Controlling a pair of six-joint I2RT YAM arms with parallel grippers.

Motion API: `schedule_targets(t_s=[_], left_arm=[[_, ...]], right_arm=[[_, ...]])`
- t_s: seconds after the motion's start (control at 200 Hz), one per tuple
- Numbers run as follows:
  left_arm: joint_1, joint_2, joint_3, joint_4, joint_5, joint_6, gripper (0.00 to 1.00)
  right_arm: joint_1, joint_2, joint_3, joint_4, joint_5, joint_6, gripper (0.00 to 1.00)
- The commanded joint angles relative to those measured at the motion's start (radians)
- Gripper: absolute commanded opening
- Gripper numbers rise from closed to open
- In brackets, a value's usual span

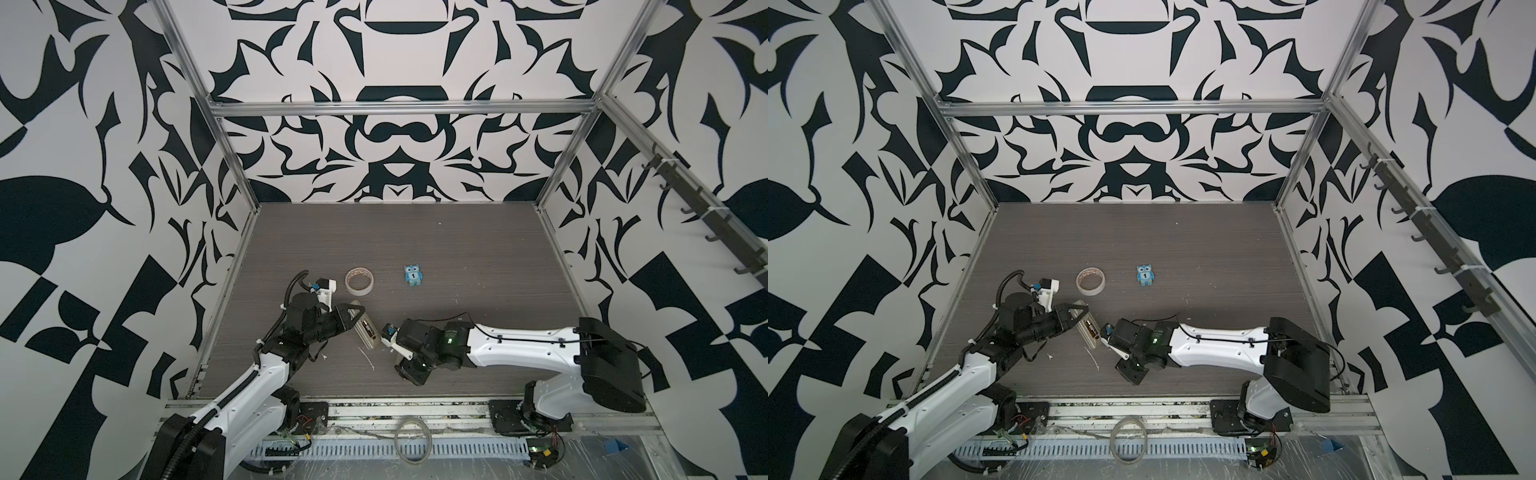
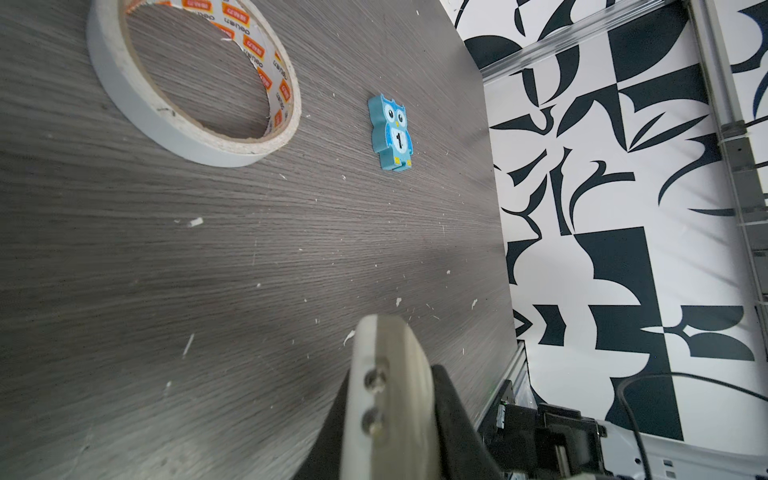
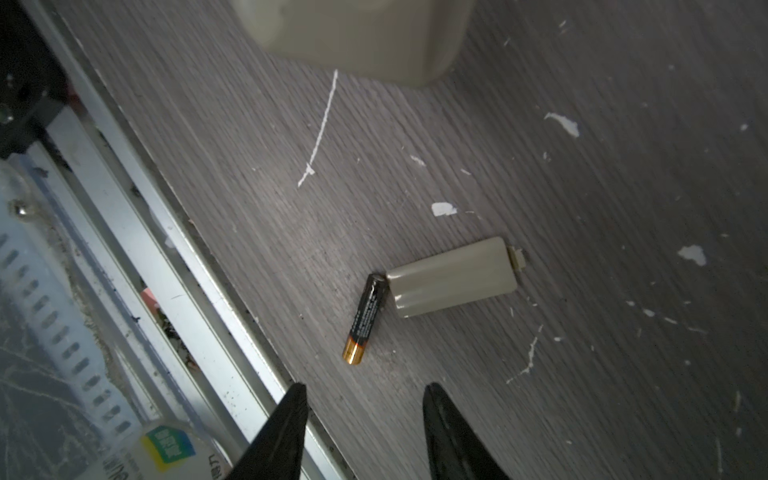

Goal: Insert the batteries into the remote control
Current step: 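Move the right gripper away from the remote down to the second AA battery, then close the right gripper on the battery end and lift it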

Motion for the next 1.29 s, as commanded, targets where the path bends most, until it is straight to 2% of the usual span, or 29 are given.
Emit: schedule_targets(t_s=[0.0, 0.435, 0.865, 1.29], left_arm=[[0.005, -0.015, -0.016, 0.033, -0.009, -0.005, 0.0], [0.009, -0.032, -0.031, 0.032, -0.012, -0.007, 0.0], [0.017, -0.047, -0.039, 0.023, -0.01, -0.005, 0.0], [0.025, -0.052, -0.037, -0.002, -0.02, 0.006, 0.0]], right_arm=[[0.015, 0.007, 0.042, -0.024, 0.036, 0.066, 0.49], [0.039, 0.07, 0.072, -0.057, 0.098, 0.145, 0.48], [0.059, 0.114, 0.082, -0.04, 0.096, 0.174, 0.46], [0.066, 0.149, 0.065, -0.013, 0.078, 0.185, 0.37]])
